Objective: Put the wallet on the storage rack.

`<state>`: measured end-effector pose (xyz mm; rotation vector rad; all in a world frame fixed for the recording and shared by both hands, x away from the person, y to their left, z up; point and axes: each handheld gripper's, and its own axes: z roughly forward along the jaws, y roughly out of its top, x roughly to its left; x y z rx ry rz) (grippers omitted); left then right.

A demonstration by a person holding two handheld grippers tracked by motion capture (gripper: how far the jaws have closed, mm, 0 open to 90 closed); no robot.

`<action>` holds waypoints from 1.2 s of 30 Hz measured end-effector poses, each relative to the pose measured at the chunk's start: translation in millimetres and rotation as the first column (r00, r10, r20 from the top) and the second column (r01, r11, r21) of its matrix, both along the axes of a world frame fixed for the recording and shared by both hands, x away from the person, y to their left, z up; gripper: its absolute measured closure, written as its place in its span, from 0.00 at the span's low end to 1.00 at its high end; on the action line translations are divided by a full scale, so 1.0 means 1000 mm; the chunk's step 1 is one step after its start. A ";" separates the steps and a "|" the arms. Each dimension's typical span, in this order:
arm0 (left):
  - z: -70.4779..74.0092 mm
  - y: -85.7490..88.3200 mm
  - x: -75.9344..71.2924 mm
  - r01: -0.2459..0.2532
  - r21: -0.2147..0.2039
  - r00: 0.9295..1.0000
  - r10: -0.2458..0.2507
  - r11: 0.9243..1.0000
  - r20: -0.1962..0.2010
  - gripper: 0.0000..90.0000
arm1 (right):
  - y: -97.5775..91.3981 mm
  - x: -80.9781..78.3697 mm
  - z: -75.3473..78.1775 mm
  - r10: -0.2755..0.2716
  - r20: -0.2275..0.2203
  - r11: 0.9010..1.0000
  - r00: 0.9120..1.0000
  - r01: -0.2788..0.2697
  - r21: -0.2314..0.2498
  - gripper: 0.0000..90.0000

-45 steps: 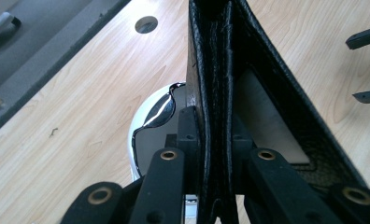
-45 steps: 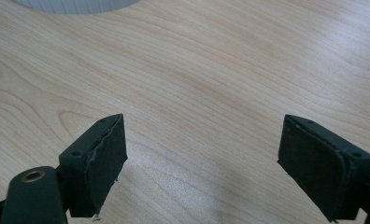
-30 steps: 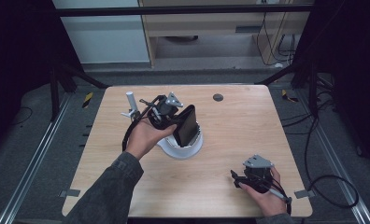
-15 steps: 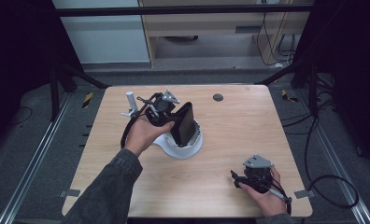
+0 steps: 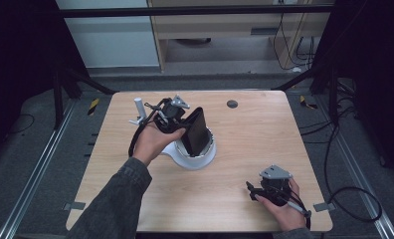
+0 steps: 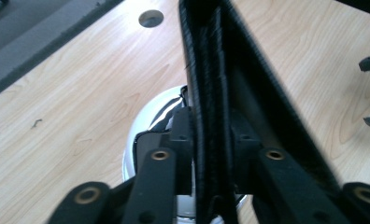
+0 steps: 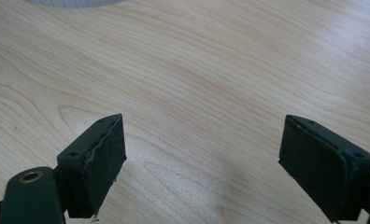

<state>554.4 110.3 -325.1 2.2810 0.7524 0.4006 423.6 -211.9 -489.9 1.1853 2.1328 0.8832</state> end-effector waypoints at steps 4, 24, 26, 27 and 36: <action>0.003 0.006 -0.002 -0.020 -0.011 1.000 0.020 1.000 0.014 0.75 | 0.001 0.000 0.000 0.000 -0.001 1.000 1.000 0.000 0.001 0.16; 0.044 0.043 -0.042 -0.055 -0.096 0.977 0.073 0.994 0.200 0.50 | 0.002 0.000 -0.001 0.006 -0.007 1.000 1.000 -0.006 -0.004 0.16; 0.047 0.045 -0.051 -0.038 -0.099 0.975 0.059 0.994 0.215 0.46 | 0.002 0.000 -0.001 0.003 -0.008 1.000 1.000 -0.003 -0.001 0.16; 0.047 0.045 -0.056 -0.029 -0.101 0.973 0.051 0.995 0.225 0.43 | 0.002 0.000 -0.001 0.003 -0.007 1.000 1.000 -0.003 -0.003 0.16; 0.044 0.053 -0.089 0.018 -0.106 0.974 0.006 0.994 0.226 0.26 | 0.001 0.002 -0.003 -0.004 -0.021 1.000 1.000 0.004 0.002 0.13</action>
